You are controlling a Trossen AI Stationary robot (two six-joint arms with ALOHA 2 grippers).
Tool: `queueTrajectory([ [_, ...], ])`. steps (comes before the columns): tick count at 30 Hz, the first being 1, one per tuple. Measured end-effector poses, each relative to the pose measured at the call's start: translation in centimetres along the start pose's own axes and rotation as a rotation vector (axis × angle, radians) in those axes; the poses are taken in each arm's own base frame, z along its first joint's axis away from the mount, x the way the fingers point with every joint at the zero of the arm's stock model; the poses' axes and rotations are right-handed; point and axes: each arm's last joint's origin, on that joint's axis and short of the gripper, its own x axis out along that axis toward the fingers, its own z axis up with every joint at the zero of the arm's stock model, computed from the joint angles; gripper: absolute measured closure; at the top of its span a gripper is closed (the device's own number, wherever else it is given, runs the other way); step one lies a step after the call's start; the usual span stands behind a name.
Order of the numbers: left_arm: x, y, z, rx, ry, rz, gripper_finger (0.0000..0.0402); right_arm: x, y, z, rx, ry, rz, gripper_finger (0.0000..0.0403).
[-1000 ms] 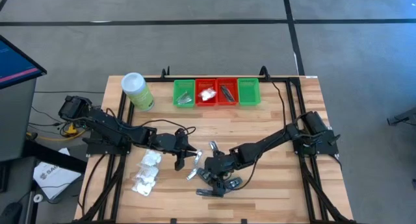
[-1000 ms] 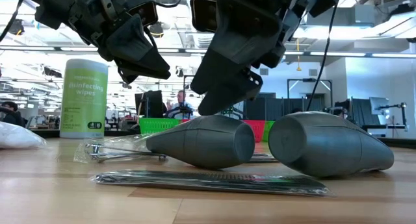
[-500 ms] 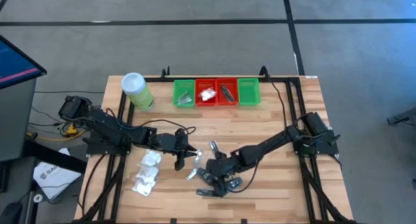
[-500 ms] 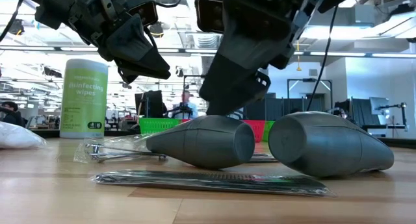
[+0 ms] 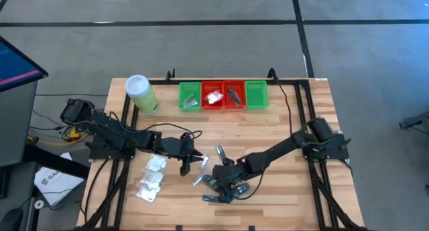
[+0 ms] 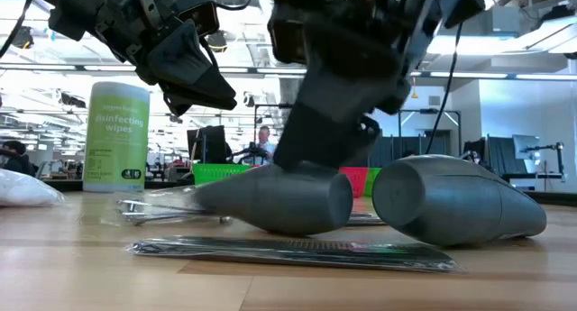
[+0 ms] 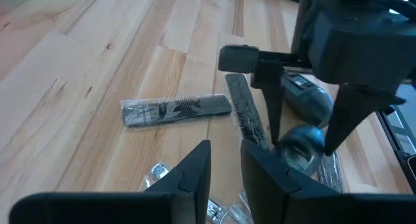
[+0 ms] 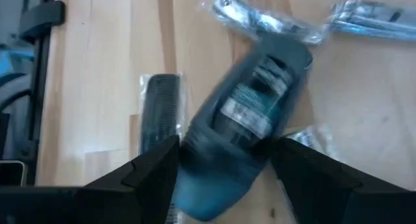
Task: Pick & Place Travel size toiletries
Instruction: Put the black deodorant into the right green bin
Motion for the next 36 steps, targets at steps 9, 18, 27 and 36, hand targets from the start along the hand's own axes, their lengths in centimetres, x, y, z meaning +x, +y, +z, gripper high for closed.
queueTrajectory([
  [9, 0.0, 0.0, 0.0, 0.001, 0.004, 0.002, 0.0326, 4.1, 0.5, 0.3, -0.004, 0.071, -0.017, 0.0159],
  [18, 0.0, 0.0, 0.0, 0.001, 0.005, 0.002, 0.0326, 4.0, 1.3, 1.8, -0.124, 0.094, -0.059, 0.0192],
  [27, 0.0, 0.0, 0.0, 0.001, 0.005, 0.003, 0.0326, 3.8, 1.1, 1.8, -0.127, 0.093, -0.086, 0.0207],
  [36, 0.0, 0.0, 0.0, 0.000, 0.004, 0.002, 0.0326, 3.1, 1.2, 2.2, -0.135, 0.065, -0.116, 0.0207],
])
